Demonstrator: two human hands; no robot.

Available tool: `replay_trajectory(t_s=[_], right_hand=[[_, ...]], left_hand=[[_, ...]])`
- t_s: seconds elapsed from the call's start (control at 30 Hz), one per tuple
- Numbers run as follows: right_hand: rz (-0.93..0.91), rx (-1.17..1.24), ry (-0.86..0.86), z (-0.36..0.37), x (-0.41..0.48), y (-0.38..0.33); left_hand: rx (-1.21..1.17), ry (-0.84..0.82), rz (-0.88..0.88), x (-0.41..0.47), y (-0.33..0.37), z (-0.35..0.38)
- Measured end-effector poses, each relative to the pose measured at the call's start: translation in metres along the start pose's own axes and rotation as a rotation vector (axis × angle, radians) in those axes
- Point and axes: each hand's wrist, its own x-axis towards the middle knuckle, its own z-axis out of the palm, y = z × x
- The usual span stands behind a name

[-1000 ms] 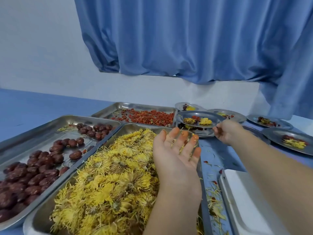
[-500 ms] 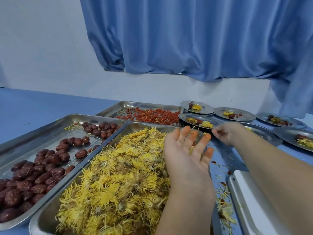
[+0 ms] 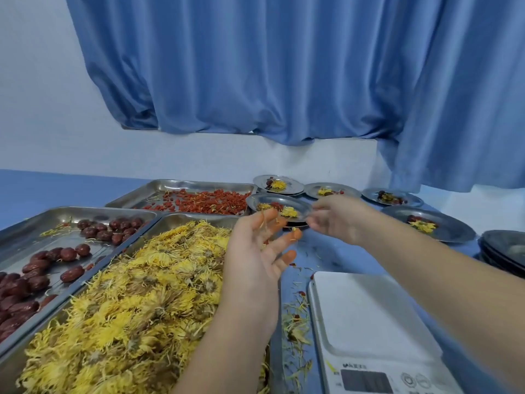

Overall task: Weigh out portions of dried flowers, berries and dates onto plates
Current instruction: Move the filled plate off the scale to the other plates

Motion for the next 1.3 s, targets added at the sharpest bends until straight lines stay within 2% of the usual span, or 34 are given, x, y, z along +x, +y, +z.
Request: replay_trajectory(t_s=[0.07, 0.17, 0.23, 0.33, 0.4, 0.5, 0.57, 0.63, 0.77, 0.83, 1.03, 1.2, 1.3], right_hand=[[-0.088, -0.035, 0.015, -0.015, -0.037, -0.003], [-0.285, -0.085, 0.047, -0.049, -0.097, 0.003], [-0.489, -0.258, 0.121, -0.075, -0.131, 0.014], [-0.779, -0.581, 0.209, -0.11, -0.165, 0.03], [-0.979, -0.888, 0.314, -0.133, -0.177, 0.038], [-1.113, -1.167, 0.424, -0.157, -0.181, 0.043], [-1.115, -1.203, 0.506, -0.169, -0.181, 0.038], [-1.022, -1.206, 0.608, -0.181, -0.183, 0.03], [-0.569, -1.336, 0.688, -0.2, -0.189, 0.023], [-0.456, -1.383, 0.69, -0.201, -0.192, 0.022], [-0.462, -1.36, 0.744, -0.198, -0.196, 0.022], [-0.435, -1.451, 0.77, -0.202, -0.195, 0.023], [-0.438, -1.393, 0.775, -0.202, -0.196, 0.022]], left_hand=[[0.154, -0.049, 0.02, -0.002, -0.004, 0.006], [0.57, -0.11, 0.055, -0.006, -0.015, 0.012], [0.765, -0.181, 0.064, -0.012, -0.024, 0.013], [0.856, -0.243, 0.068, -0.019, -0.031, 0.015], [0.929, -0.267, 0.117, -0.021, -0.034, 0.015], [1.093, -0.271, 0.241, -0.022, -0.038, 0.013], [1.19, -0.274, 0.316, -0.023, -0.04, 0.011], [1.241, -0.271, 0.357, -0.023, -0.04, 0.009], [1.296, -0.283, 0.376, -0.022, -0.04, 0.007], [1.296, -0.286, 0.373, -0.021, -0.04, 0.006], [1.255, -0.256, 0.35, -0.021, -0.039, 0.005], [1.25, -0.245, 0.348, -0.021, -0.04, 0.004], [1.26, -0.258, 0.353, -0.021, -0.04, 0.004]])
